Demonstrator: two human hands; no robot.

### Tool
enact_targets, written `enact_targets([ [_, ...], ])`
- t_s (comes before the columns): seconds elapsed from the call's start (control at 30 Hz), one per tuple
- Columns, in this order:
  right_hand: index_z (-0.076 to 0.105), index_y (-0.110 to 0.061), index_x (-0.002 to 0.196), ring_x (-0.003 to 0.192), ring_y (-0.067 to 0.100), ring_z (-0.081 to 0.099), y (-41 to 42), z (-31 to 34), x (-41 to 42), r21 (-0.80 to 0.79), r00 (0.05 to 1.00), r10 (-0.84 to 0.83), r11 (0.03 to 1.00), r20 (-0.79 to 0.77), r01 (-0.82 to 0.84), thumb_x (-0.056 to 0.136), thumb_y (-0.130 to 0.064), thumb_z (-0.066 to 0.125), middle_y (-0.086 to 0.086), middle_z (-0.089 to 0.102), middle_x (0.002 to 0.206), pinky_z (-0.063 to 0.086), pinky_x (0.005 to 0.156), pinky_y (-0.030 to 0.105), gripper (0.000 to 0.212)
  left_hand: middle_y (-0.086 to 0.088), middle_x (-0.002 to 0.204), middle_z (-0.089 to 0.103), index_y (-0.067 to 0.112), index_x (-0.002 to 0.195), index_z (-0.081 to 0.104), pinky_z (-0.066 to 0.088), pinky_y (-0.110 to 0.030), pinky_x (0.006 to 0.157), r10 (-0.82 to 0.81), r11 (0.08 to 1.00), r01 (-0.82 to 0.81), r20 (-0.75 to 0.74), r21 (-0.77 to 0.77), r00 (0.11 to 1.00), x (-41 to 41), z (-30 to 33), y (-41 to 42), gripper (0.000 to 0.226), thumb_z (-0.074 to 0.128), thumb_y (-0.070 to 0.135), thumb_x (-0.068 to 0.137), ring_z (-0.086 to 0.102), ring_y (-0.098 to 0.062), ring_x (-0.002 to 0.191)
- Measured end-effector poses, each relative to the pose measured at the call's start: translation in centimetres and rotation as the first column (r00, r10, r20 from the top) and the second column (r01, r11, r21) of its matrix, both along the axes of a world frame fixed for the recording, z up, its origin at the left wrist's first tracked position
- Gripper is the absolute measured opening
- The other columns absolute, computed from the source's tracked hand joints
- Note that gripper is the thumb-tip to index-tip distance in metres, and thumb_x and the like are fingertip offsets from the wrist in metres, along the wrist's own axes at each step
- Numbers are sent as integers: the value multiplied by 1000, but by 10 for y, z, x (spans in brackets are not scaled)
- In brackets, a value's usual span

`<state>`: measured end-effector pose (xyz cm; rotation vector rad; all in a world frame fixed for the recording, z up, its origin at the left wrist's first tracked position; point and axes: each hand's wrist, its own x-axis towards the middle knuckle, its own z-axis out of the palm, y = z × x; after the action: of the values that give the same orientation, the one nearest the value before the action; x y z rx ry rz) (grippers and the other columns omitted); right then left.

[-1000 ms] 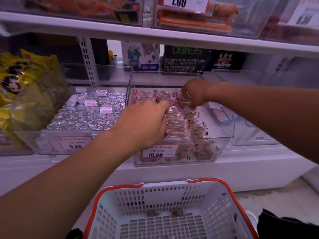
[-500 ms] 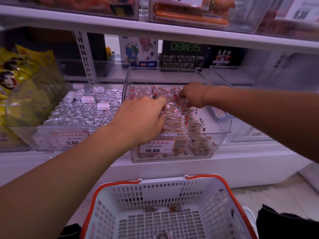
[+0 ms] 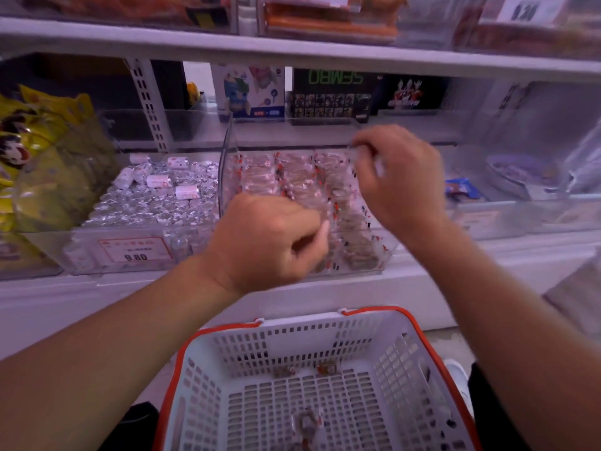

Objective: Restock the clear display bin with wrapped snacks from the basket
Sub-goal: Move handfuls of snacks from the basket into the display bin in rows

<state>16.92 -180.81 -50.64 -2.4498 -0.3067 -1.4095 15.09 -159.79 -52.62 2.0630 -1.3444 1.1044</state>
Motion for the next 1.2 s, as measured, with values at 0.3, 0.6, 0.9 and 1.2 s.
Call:
enact_targets([
  [0.3,47,-18,143,126,27,53,-5,-323,-125,112,7,112,994,-994,-2,79,-28,76,11,57,136,43,102,32,71,-7,112,68,23,112,65,53,-35,81,710,371,221,-429,902,558,-46,-206,15,33,57,45,89,65,-27,101],
  [0.6,34,-15,144,133,30,42,-4,-416,-109,284,55,285,874,-957,394,53,-49,93,12,39,145,38,110,40,114,-18,142,41,7,141,38,53,-40,93,750,599,148,-486,787,-448,-129,-384,12,109,86,58,57,55,-35,119],
  [0.9,46,-16,123,118,33,45,31,-447,-106,120,174,87,975,-981,189,57,-63,83,7,47,126,45,94,45,88,-13,121,54,7,126,39,51,-40,90,670,650,-91,-625,754,-401,-140,-412,4,72,83,20,71,58,-32,108],
  [1.2,54,-22,124,121,34,44,46,-448,-108,-73,113,-55,984,-992,-165,74,-42,80,3,51,127,46,95,45,60,-13,101,68,11,100,68,52,-34,77,673,686,-37,-653,727,-346,-140,-410,11,23,71,23,81,65,-30,96],
])
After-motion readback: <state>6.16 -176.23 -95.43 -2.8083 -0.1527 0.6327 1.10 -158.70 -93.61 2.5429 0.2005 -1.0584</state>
